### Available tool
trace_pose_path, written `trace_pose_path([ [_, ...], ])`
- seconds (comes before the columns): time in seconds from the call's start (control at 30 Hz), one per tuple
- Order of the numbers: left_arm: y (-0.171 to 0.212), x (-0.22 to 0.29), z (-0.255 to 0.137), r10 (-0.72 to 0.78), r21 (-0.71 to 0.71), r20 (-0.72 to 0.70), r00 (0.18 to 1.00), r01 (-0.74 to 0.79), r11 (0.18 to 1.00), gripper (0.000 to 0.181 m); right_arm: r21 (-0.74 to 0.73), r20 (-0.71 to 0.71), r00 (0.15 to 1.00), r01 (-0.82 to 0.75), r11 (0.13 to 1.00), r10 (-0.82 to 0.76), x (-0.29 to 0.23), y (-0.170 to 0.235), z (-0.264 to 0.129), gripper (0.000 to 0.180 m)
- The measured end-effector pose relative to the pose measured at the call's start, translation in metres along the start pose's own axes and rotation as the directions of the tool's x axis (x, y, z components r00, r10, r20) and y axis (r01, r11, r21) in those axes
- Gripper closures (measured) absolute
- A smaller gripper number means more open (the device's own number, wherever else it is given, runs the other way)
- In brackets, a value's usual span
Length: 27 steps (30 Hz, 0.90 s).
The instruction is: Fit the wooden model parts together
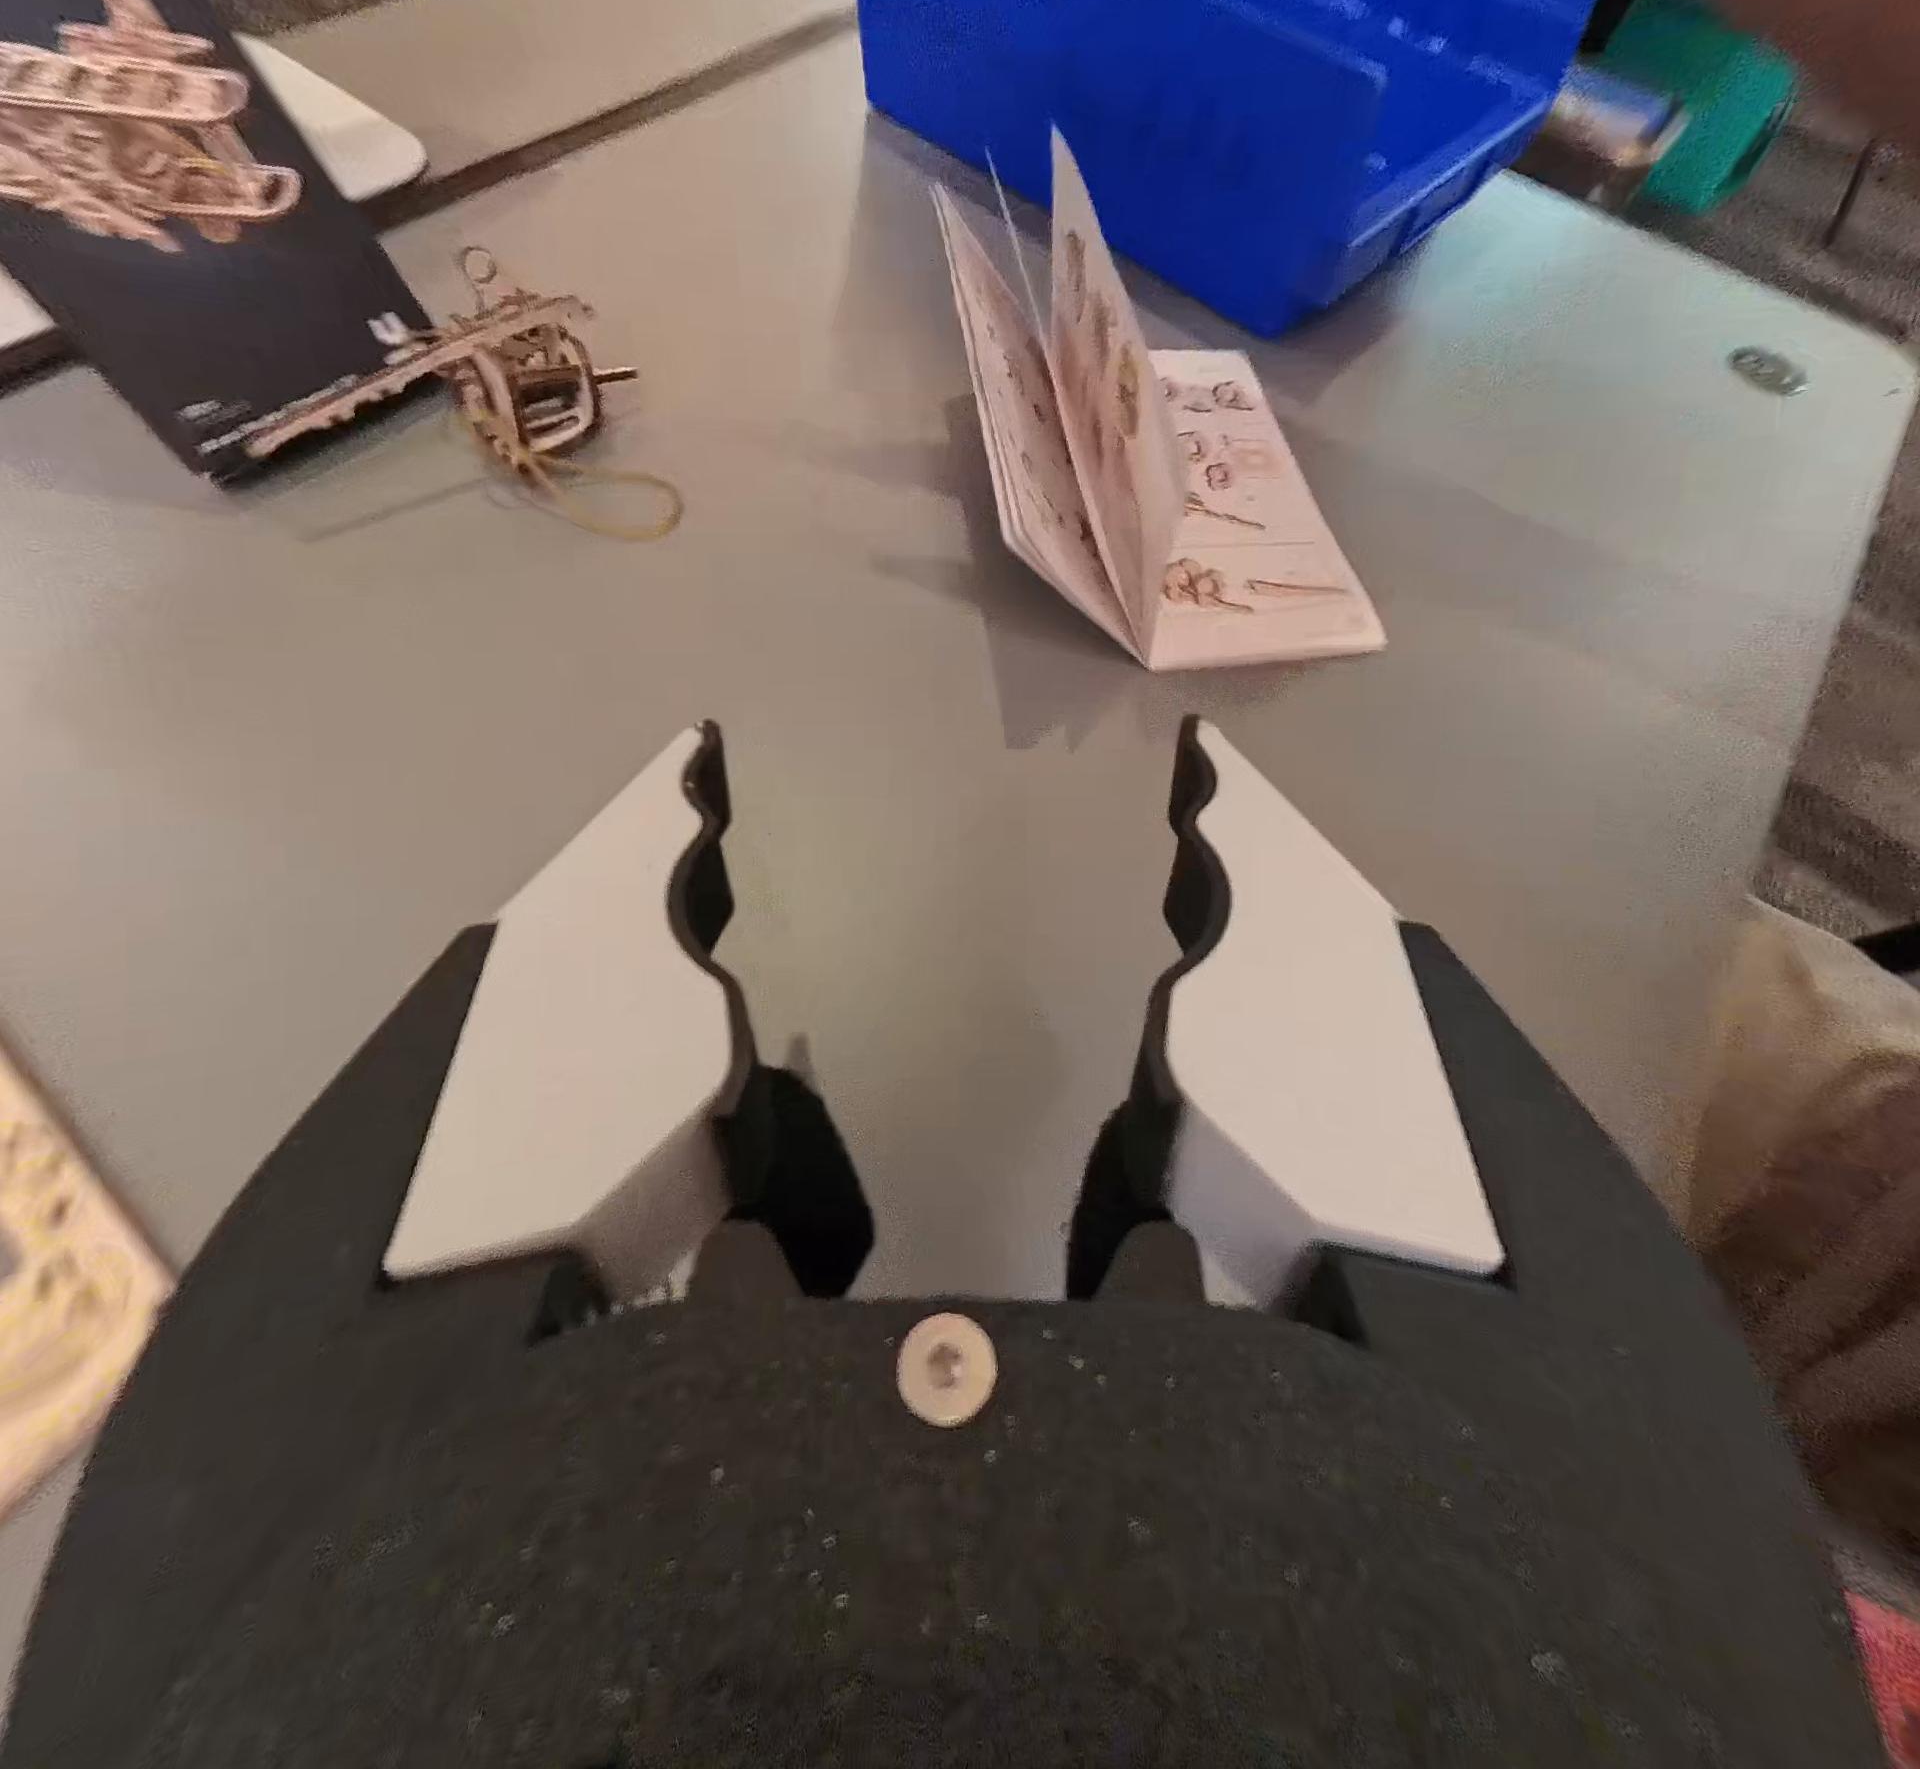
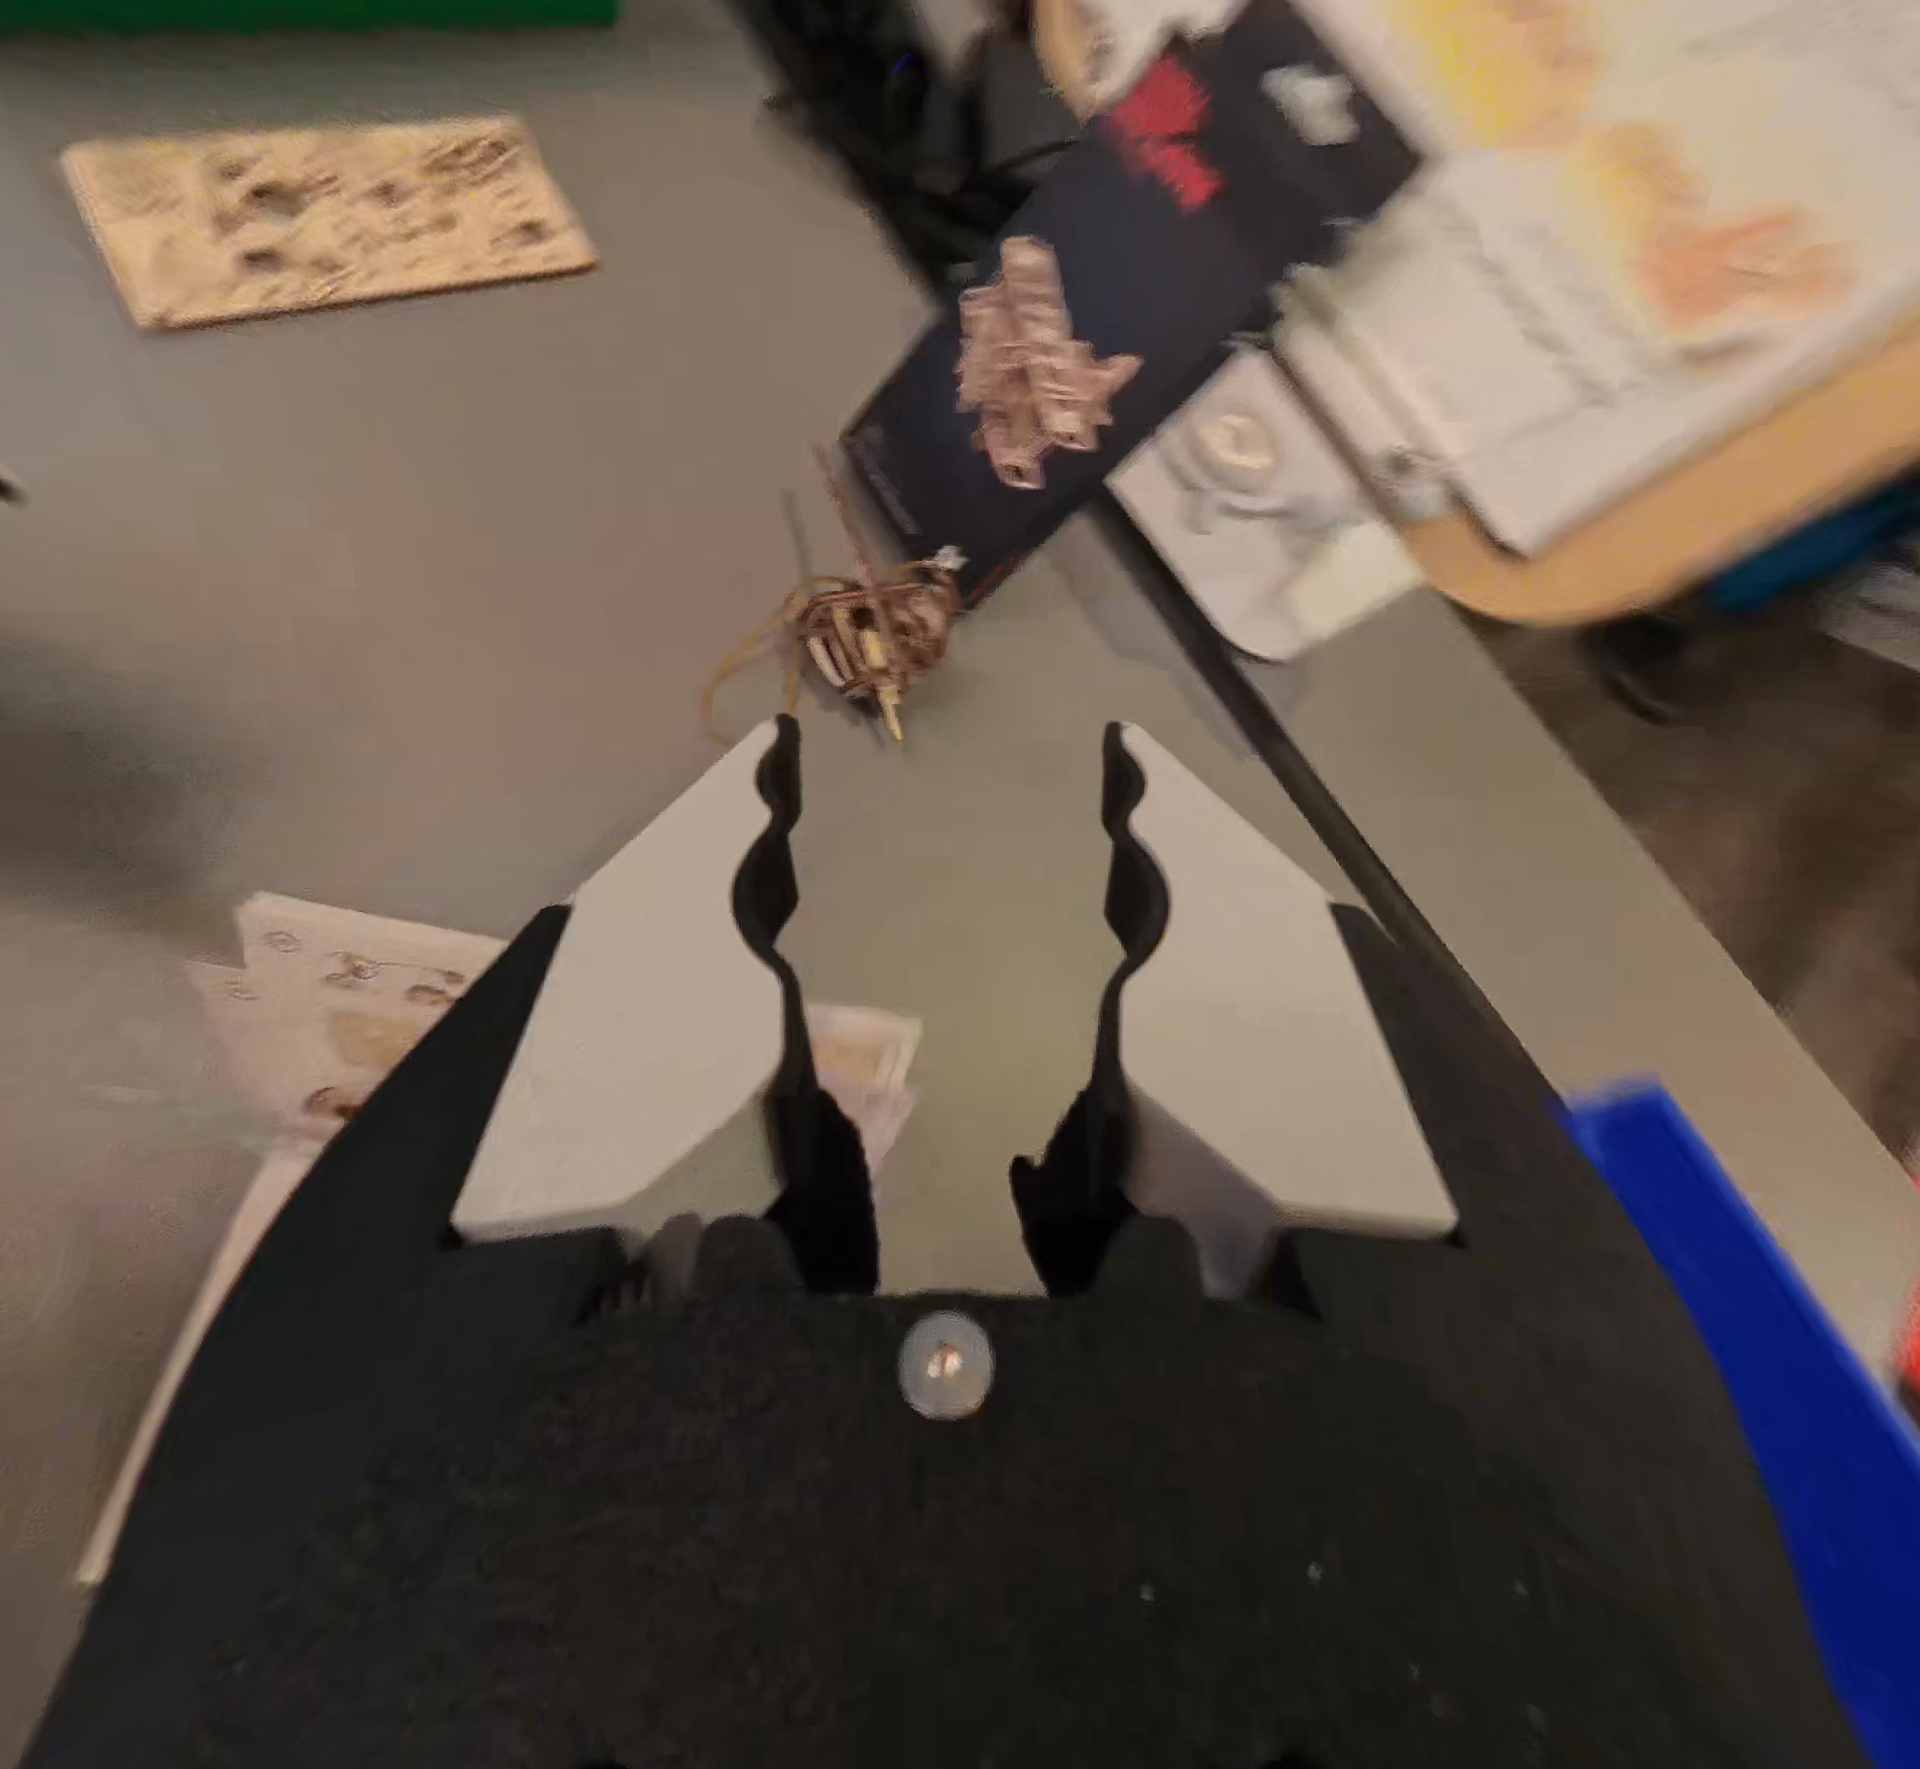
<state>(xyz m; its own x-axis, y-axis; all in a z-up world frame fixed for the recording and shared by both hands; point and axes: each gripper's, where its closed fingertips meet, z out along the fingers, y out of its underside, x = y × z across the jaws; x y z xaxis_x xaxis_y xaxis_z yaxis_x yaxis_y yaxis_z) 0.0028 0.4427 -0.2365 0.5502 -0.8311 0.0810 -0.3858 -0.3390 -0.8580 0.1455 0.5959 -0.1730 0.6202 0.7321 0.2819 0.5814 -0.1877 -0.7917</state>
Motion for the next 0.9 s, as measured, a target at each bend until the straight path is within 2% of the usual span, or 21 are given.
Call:
trace_pose_path([
  [0.07,-0.018,0.002,0.034,-0.023,-0.058,-0.059,0.998,0.019,0.998,0.092,0.071,-0.120,0.987,-0.101,0.992,0.109,-0.007,0.006,-0.044,0.130],
  [0.13,-0.034,0.018,0.065,-0.105,-0.105,-0.176,0.979,0.087,0.991,0.087,0.112,-0.222,0.944,-0.226,0.968,0.246,-0.020,0.035,-0.080,0.132],
  [0.2,-0.037,0.037,0.092,-0.184,-0.194,-0.270,0.945,0.133,0.972,0.085,0.165,-0.226,0.898,-0.347,0.923,0.378,-0.047,0.068,-0.103,0.130],
  [0.3,-0.021,0.037,0.126,-0.172,-0.291,-0.215,0.961,0.105,0.951,0.081,0.181,-0.189,0.808,-0.530,0.829,0.558,-0.095,0.117,-0.123,0.128],
  [0.33,-0.015,0.033,0.133,-0.166,-0.309,-0.186,0.968,0.102,0.946,0.085,0.193,-0.171,0.788,-0.562,0.804,0.592,-0.112,0.125,-0.126,0.128],
  [0.37,-0.010,0.030,0.136,-0.181,-0.325,-0.167,0.969,0.119,0.938,0.097,0.202,-0.160,0.769,-0.589,0.783,0.620,-0.127,0.131,-0.127,0.128],
  [0.4,-0.005,0.031,0.135,-0.206,-0.340,-0.174,0.963,0.138,0.930,0.122,0.204,-0.139,0.762,-0.602,0.772,0.632,-0.142,0.133,-0.126,0.128],
  [0.43,-0.002,0.036,0.130,-0.240,-0.346,-0.205,0.949,0.159,0.925,0.160,0.194,-0.114,0.771,-0.602,0.775,0.627,-0.157,0.132,-0.122,0.126],
  [0.47,0.001,0.038,0.125,-0.282,-0.342,-0.221,0.934,0.197,0.919,0.180,0.170,-0.097,0.789,-0.588,0.791,0.607,-0.170,0.129,-0.117,0.126],
  [0.63,0.023,0.048,0.079,-0.503,-0.291,-0.214,0.837,0.437,0.851,0.181,0.115,-0.058,0.922,-0.375,0.920,0.383,-0.207,0.105,-0.083,0.128],
  [0.73,0.044,0.059,0.047,-0.609,-0.254,-0.207,0.766,0.559,0.790,0.181,0.081,0.056,0.927,-0.375,0.923,0.372,-0.238,0.098,-0.058,0.129],
  [0.9,0.075,0.083,0.008,-0.678,-0.249,-0.203,0.706,0.633,0.733,0.181,-0.030,0.186,0.935,-0.303,0.953,0.303,-0.273,0.099,-0.032,0.128],
])
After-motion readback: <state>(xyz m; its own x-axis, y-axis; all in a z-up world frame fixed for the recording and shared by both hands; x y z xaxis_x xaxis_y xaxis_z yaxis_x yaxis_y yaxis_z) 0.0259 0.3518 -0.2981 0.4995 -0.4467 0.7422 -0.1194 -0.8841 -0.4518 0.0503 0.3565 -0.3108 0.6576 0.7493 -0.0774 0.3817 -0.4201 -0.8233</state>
